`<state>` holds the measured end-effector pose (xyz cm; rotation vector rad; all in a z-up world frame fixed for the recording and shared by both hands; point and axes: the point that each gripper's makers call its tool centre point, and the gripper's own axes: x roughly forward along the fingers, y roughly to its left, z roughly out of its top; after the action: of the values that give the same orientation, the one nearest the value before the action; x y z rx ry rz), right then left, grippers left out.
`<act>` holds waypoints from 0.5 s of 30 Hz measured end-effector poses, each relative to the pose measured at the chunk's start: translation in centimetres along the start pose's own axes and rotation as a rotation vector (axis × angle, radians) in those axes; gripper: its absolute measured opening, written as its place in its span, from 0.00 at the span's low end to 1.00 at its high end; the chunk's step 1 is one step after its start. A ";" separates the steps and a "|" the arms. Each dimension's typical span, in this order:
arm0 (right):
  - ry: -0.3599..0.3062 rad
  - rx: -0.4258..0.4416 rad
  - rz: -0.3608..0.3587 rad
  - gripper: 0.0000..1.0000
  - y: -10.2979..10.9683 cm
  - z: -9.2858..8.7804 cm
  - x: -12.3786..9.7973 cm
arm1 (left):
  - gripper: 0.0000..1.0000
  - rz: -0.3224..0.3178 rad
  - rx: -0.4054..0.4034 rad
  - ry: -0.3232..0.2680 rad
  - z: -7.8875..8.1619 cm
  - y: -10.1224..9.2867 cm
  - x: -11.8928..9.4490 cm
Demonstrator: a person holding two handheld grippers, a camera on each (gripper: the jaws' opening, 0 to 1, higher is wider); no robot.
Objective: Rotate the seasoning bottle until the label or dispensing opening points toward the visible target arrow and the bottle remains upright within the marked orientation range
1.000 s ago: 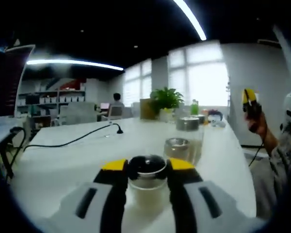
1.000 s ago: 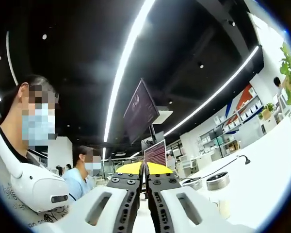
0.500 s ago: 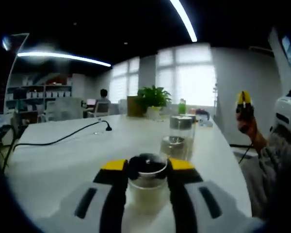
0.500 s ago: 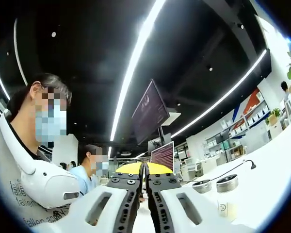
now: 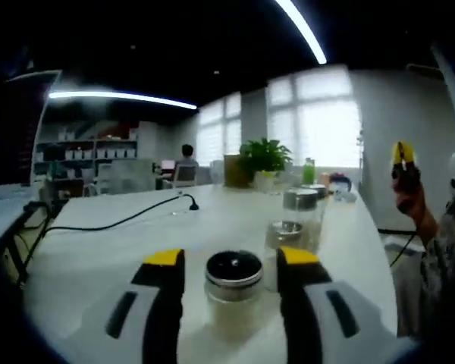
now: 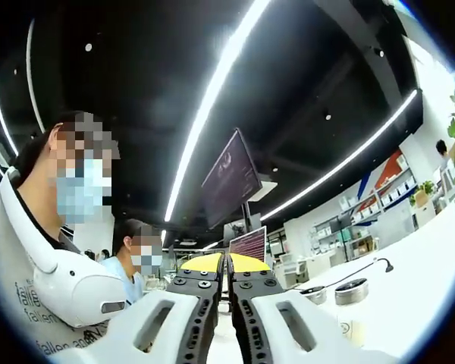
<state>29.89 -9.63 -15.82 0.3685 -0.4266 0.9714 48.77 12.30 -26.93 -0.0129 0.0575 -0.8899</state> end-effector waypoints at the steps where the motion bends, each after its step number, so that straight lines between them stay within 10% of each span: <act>1: -0.001 -0.001 -0.008 0.00 -0.2 0.0 0.0 | 0.48 0.016 -0.006 -0.007 0.3 0.2 0.1; 5: -0.015 -0.023 -0.037 0.00 -0.4 0.6 -0.7 | 0.46 0.105 0.060 0.025 0.6 1.3 -0.3; 15: -0.050 -0.027 -0.153 0.00 -2.8 0.8 -2.7 | 0.41 0.093 0.106 0.079 -0.2 0.1 0.8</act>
<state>30.77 -13.36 -16.83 0.3959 -0.4503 0.8077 49.28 11.74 -27.20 0.1230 0.0840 -0.7993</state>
